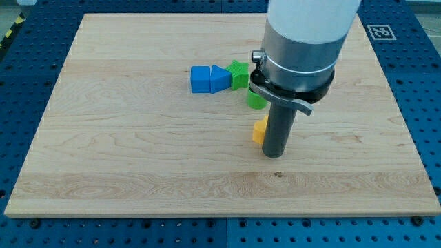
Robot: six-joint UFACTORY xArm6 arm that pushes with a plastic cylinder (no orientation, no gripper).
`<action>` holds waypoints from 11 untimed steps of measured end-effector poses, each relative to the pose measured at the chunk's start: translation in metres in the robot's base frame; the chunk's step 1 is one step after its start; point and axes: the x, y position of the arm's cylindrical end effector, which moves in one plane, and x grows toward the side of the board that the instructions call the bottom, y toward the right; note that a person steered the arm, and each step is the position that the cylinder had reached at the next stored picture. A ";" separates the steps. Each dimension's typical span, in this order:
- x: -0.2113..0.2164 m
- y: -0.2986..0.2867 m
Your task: Slightly push the green star and blue blocks towards the left of the board
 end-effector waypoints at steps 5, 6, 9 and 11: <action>-0.135 0.063; -0.137 0.030; -0.138 -0.029; -0.128 -0.039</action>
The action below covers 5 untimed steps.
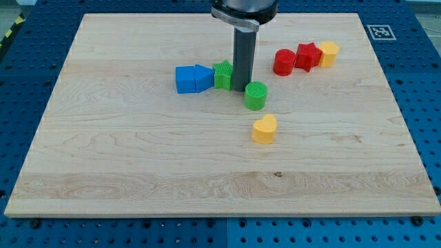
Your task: Slightly push the green star and blue blocks towards the left of the board
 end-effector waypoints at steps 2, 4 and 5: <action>-0.015 0.002; 0.014 0.047; 0.022 0.047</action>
